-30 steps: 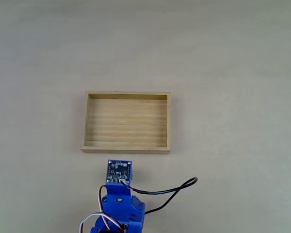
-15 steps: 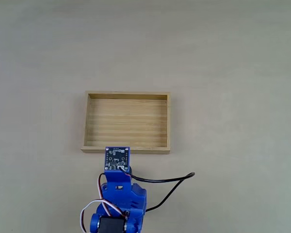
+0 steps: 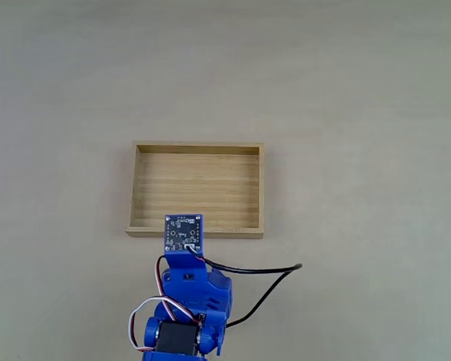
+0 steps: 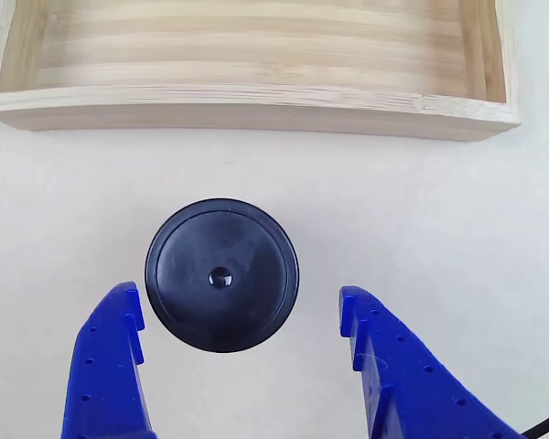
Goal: Place the black cylinder in the wooden box then return to rest.
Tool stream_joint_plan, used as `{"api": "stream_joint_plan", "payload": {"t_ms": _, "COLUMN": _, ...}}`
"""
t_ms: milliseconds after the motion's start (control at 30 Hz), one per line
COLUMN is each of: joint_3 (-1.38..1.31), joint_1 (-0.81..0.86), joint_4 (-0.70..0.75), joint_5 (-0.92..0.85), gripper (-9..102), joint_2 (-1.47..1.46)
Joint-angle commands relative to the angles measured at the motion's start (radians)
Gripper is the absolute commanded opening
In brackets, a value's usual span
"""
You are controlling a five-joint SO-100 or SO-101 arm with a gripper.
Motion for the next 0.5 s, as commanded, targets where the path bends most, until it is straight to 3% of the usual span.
{"api": "stream_joint_plan", "payload": {"t_ms": 0, "joint_3": -0.095, "joint_1": -0.008, "joint_4": -0.037, "joint_5": 0.006, "gripper": 32, "joint_2": 0.009}}
{"api": "stream_joint_plan", "payload": {"t_ms": 467, "joint_3": -0.077, "joint_1": -0.028, "joint_4": -0.115, "joint_5": 0.006, "gripper": 32, "joint_2": 0.069}}
